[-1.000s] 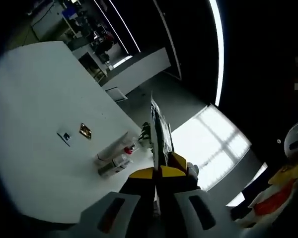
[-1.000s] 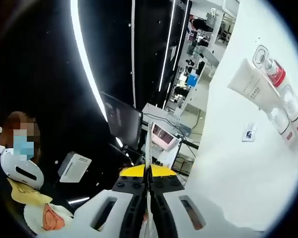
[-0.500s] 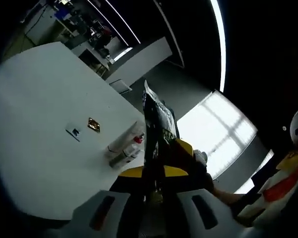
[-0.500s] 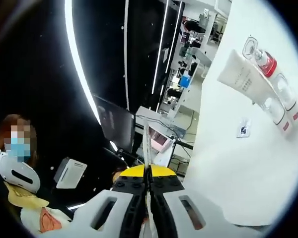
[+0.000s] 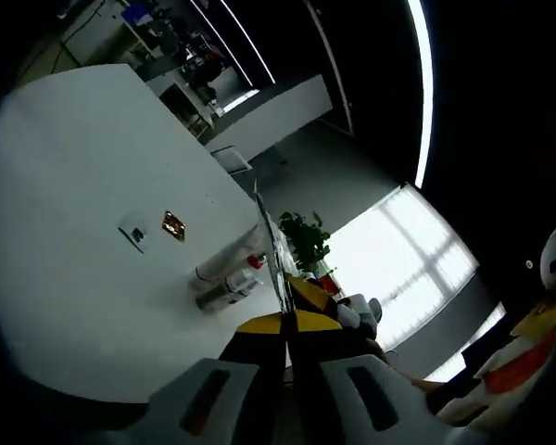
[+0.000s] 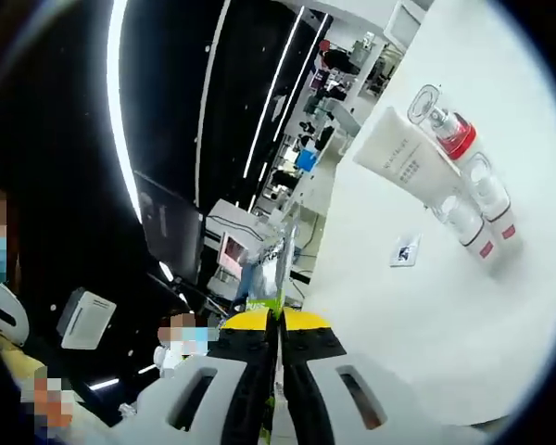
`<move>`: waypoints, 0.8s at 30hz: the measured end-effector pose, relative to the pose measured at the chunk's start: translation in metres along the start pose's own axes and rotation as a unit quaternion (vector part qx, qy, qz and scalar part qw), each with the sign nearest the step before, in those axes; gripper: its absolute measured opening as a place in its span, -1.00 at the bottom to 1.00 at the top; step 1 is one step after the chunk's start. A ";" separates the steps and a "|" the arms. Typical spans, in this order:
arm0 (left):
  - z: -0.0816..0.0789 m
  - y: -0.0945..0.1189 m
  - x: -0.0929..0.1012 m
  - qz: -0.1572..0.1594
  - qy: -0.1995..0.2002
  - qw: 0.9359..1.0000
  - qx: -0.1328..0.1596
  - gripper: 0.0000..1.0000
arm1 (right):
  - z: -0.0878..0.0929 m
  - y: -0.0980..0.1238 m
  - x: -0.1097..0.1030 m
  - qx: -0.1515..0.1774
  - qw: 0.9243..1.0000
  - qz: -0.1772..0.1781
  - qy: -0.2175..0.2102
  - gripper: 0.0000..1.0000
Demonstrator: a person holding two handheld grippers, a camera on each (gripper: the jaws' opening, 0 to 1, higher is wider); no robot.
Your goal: Arrange the skincare products in the storage area until every visible bottle or jar stands upright without overlapping.
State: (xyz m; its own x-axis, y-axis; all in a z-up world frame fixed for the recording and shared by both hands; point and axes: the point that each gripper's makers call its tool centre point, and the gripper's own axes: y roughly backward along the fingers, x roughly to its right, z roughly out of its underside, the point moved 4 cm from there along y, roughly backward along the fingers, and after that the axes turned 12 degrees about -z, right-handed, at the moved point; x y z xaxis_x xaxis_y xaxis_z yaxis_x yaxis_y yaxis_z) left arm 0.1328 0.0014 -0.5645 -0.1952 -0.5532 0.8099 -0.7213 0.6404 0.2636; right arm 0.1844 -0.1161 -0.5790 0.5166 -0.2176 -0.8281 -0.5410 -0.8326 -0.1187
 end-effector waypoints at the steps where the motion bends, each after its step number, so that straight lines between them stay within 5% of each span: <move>1: 0.000 -0.001 -0.002 -0.004 0.006 1.000 0.000 -1.00 | 0.000 -0.001 -0.001 0.003 1.000 -0.003 0.015 -0.91; 7: 0.005 -0.005 -0.005 -0.014 0.020 1.000 0.002 -1.00 | 0.004 0.007 0.004 -0.033 0.995 -0.008 0.090 -0.64; 11: 0.006 -0.018 -0.015 -0.023 0.032 0.999 0.006 -1.00 | 0.008 0.011 0.006 -0.045 0.995 -0.007 0.092 -0.29; 20: 0.008 -0.046 -0.044 -0.051 0.057 0.997 0.003 -1.00 | 0.010 0.022 0.015 -0.067 0.992 0.013 0.106 0.16; 24: 0.014 -0.053 -0.061 -0.078 0.057 0.995 -0.006 -1.00 | 0.010 0.025 0.014 -0.075 0.992 0.012 0.105 0.13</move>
State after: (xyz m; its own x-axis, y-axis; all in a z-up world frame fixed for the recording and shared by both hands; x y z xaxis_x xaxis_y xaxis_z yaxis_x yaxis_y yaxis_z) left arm 0.1738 -0.0060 -0.6355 -0.0043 -0.5830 0.8125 -0.7283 0.5586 0.3970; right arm 0.1713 -0.1351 -0.5993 0.6409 -0.3259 -0.6950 -0.4579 -0.8890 -0.0054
